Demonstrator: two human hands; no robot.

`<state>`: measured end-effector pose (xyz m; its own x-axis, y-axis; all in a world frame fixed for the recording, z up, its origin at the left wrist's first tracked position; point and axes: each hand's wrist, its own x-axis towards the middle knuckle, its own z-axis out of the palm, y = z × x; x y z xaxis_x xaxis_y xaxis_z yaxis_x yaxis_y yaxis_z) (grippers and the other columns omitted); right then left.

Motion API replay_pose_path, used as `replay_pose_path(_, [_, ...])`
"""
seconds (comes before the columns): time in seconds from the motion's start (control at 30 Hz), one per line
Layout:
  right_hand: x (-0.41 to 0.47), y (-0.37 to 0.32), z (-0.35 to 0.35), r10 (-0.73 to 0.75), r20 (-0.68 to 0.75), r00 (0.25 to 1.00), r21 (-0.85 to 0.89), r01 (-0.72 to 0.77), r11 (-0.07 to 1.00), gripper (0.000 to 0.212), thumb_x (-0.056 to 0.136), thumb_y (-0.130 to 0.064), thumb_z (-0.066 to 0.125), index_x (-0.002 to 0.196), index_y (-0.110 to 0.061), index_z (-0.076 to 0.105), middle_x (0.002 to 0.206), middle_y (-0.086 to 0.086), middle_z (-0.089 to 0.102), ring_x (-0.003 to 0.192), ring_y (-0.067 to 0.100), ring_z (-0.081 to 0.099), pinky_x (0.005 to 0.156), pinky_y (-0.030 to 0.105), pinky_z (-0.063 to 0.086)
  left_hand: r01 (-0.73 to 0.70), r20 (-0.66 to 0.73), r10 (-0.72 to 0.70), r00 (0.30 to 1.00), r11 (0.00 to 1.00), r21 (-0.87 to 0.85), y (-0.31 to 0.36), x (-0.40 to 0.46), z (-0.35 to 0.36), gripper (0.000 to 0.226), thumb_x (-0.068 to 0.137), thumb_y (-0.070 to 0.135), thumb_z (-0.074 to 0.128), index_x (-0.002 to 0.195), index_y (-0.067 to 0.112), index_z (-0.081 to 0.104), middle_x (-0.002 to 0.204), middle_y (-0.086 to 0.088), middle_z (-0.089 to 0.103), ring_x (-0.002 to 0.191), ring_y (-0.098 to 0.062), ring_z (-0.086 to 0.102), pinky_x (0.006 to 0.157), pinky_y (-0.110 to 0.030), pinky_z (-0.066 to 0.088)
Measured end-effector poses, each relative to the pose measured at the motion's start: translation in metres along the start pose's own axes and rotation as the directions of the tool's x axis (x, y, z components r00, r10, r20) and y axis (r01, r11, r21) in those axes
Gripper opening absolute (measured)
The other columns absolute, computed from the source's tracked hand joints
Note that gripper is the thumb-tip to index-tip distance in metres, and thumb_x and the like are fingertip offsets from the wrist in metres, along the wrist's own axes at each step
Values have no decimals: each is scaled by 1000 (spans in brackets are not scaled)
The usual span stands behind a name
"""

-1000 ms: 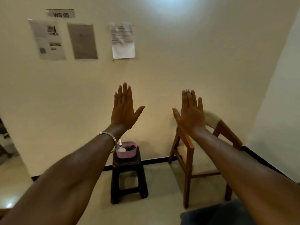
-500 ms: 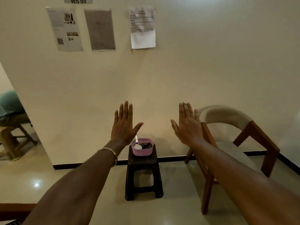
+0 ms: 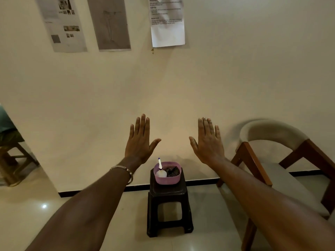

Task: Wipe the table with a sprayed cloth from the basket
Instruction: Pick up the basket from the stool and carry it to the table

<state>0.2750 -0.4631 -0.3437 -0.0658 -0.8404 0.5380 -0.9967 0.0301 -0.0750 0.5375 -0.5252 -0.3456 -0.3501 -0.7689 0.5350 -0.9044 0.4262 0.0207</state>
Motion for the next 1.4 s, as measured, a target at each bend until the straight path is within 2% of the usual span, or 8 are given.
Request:
replay_pose_path(0.1, [21,4,29,3,33,999,7,-3,1000,77,102,-50,34,159,-6,5,166,15,9,154,28,3,125,47,5,9,7,-9,1000,1000,-11,-11,16,26,81,95,61,15,153,10,-10,160,-8,-19,148,-24,-16,121,-45,0])
replay_pose_path(0.23, [46,15,74,-12,56,998,33,11,999,77,101,-49,37,159,-6,9,165,16,14,154,30,8,123,47,7,42,26,-42,999,999,-9,-21,39,66,71,97,46,19,154,13,-7,161,-5,-17,149,-21,-15,122,-47,7])
replay_pose_path(0.5, [90,24,161,-60,179,982,101,43,994,79,100,-49,42,158,-4,13,164,18,18,153,32,13,122,50,12,126,113,-127,986,992,10,-41,68,137,72,97,48,20,154,14,-8,161,-6,-16,149,-21,-14,122,-42,1])
replay_pose_path(0.77, [123,17,250,-75,297,952,118,41,992,84,93,-58,13,158,-4,16,163,19,22,152,32,18,121,50,16,208,248,-195,949,978,-27,-81,81,221,74,97,52,20,154,13,-4,162,-6,-14,149,-21,-12,121,-39,1])
replay_pose_path(0.9, [136,9,307,-37,387,921,99,-1,995,89,92,-63,6,158,-5,8,165,18,15,153,31,11,122,48,11,240,345,-197,918,967,-84,-107,89,276,73,96,51,21,154,12,-2,162,-7,-11,149,-22,-9,120,-40,2])
replay_pose_path(1.1, [140,9,387,60,533,844,19,-83,996,80,102,-58,24,159,-6,2,166,16,8,154,30,5,122,44,4,314,523,-221,823,945,-95,-142,89,359,74,90,46,9,152,10,-8,159,-6,-17,148,-22,-11,122,-42,5])
replay_pose_path(1.23, [136,18,439,143,619,773,-26,-161,987,82,102,-58,29,158,-5,3,166,16,8,154,30,5,124,42,5,376,641,-241,729,923,-80,-157,85,417,69,100,33,29,152,10,-9,161,-9,-13,149,-24,-8,121,-39,3])
replay_pose_path(1.4, [128,30,504,189,718,670,-24,-247,969,81,102,-55,32,158,-5,1,167,14,6,154,27,6,125,38,10,509,743,-264,615,853,-118,-162,78,490,68,102,30,33,153,7,-3,162,-10,-7,150,-23,-3,121,-38,6])
